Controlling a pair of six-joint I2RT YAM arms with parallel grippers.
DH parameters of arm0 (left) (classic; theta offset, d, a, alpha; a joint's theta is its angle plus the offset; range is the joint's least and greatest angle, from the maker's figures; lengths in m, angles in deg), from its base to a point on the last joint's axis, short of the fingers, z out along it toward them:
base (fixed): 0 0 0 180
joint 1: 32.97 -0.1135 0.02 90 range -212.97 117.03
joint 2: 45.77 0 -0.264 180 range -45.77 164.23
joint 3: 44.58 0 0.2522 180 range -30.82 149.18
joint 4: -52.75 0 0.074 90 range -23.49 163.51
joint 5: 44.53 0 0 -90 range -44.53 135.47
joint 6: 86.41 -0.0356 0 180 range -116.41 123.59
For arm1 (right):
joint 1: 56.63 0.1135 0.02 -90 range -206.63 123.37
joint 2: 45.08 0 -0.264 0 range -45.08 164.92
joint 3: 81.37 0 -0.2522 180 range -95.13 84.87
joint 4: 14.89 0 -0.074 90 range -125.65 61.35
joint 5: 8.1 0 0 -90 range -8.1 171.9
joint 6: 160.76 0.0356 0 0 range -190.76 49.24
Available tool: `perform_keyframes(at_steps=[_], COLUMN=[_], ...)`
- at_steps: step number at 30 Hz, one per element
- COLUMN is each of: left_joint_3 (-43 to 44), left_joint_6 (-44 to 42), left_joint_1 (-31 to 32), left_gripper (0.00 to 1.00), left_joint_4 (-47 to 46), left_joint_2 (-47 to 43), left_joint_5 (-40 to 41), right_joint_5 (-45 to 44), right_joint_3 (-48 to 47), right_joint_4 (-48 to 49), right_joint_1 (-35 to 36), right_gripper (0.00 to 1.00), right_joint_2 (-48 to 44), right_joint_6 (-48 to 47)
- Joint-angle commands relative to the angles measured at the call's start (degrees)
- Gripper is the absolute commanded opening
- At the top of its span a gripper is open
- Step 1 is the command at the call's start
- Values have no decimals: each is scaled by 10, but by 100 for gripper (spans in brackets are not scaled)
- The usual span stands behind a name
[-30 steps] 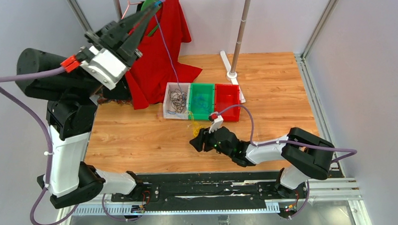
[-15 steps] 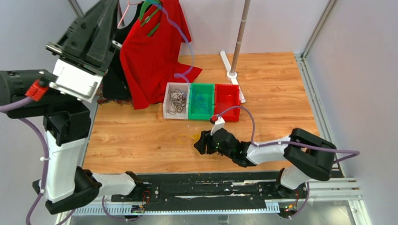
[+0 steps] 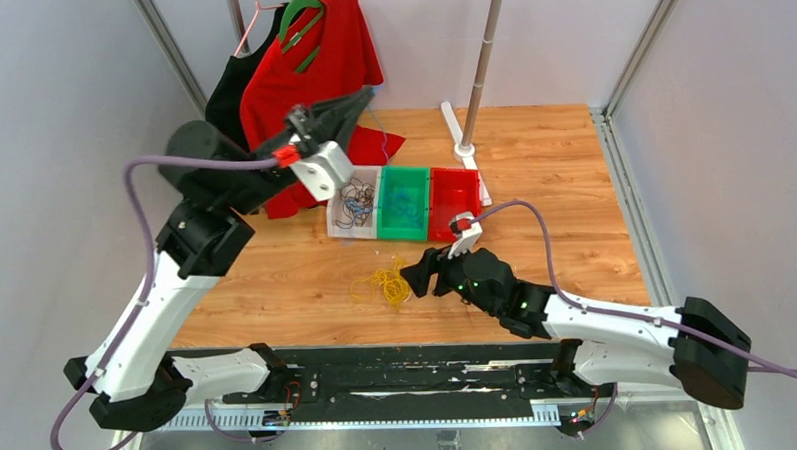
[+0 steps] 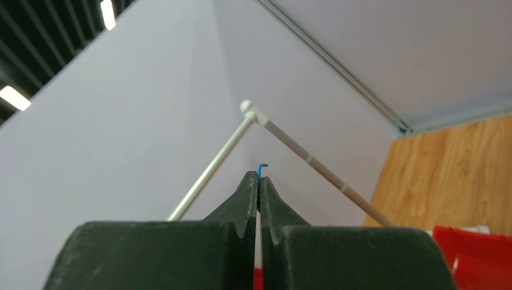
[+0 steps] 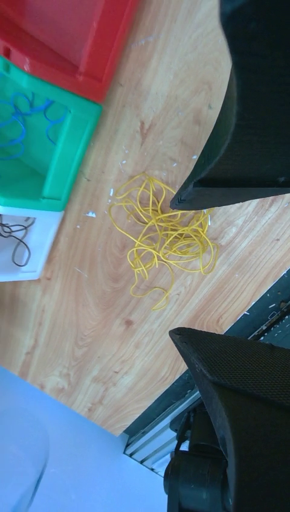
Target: Untangle the cables
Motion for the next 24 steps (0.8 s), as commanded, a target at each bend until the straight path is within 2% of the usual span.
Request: perform_keyframes(at_steps=[1,8,15,24], left_joint_3=[-67,-116,-109,-95], left_joint_6=[-26,-34,-43,-46], left_joint_1=[4,4,3,3], left_gripper=[0,0,0,0], left_joint_4=[12,-13,-50,-91], left_joint_2=[-9,41,111,174], left_joint_5=[27,88,130,180], right_joint_5=[-66,-187,-206,-209], right_joint_3=[22,40,70,93], right_joint_4=[-36,-76,-79,-68], right_joint_1=[8,5,-25,-34], right_gripper=[70,67,65,64], right_joint_2=[-56,-138,-184,-190], right_joint_6=[-22,-60,-99,-113])
